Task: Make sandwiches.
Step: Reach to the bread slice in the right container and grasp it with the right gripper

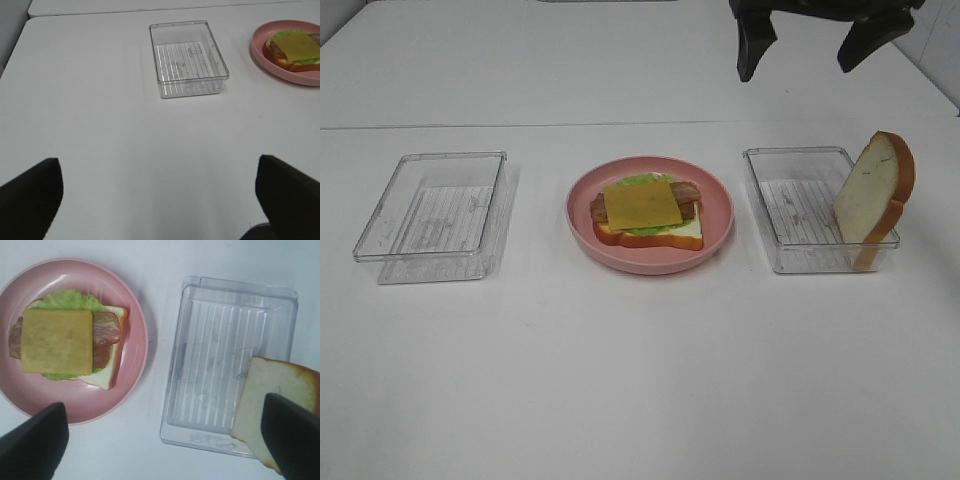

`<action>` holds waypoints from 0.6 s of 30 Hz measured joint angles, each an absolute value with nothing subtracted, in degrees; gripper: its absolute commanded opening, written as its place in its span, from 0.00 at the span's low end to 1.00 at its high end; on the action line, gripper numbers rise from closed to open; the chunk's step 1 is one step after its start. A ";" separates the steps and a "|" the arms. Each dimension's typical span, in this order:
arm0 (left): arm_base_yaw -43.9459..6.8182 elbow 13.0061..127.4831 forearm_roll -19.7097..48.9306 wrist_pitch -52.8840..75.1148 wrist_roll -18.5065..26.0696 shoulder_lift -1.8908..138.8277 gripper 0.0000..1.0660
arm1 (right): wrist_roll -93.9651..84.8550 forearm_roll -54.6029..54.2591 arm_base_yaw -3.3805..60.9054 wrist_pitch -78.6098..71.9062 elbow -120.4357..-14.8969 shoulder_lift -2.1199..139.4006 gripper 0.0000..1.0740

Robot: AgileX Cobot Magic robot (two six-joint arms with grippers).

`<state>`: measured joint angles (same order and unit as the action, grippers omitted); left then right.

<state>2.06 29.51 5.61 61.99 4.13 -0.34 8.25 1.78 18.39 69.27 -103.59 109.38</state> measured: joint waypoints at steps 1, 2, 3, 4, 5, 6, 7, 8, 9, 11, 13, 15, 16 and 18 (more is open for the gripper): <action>2.06 29.51 5.61 61.99 4.13 -0.34 0.94 | 8.19 2.98 18.39 69.56 -103.99 108.80 0.92; 2.06 29.51 5.61 61.99 4.13 -0.34 0.94 | 8.19 3.55 18.22 69.56 -103.99 108.63 0.92; 2.06 29.51 5.61 61.99 4.13 -0.34 0.94 | 8.19 3.55 18.22 69.56 -103.99 108.63 0.92; 2.06 29.51 5.61 61.99 4.13 -0.34 0.94 | 8.19 4.01 17.48 69.79 -103.99 108.52 0.92; 2.06 29.51 5.61 61.99 4.13 -0.34 0.94 | 8.19 4.01 16.27 69.79 -103.99 108.52 0.92; 2.06 29.51 5.61 61.99 4.13 -0.34 0.94 | 8.19 4.01 16.27 69.79 -103.99 108.52 0.92; 2.06 29.51 5.61 61.99 4.13 -0.34 0.94 | 8.19 4.01 15.64 69.84 -103.99 108.52 0.92; 2.06 29.51 5.61 61.99 4.13 -0.34 0.94 | 8.19 4.01 15.64 69.84 -103.99 108.52 0.92; 2.06 29.51 5.61 61.99 4.13 -0.34 0.94 | 8.19 3.95 13.52 69.90 -103.99 108.35 0.92; 2.06 29.51 5.61 61.99 4.13 -0.34 0.94 | 8.19 3.09 10.94 69.90 -103.99 108.12 0.92; 2.06 29.51 5.61 61.99 4.13 -0.34 0.94 | 8.19 1.09 7.05 69.90 -103.99 107.83 0.92; 2.06 29.51 5.61 61.99 4.13 -0.34 0.94 | 8.19 0.57 5.96 69.90 -103.99 107.83 0.92; 2.06 29.51 5.61 61.99 4.13 -0.34 0.94 | 8.19 0.57 5.96 69.90 -103.99 107.83 0.92; 2.06 29.51 5.61 61.99 4.13 -0.34 0.94 | 8.14 -1.43 2.12 70.07 -103.76 107.95 0.92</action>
<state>2.06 29.51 5.61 61.99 4.13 -0.34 8.14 -1.43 2.12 70.07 -103.76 107.95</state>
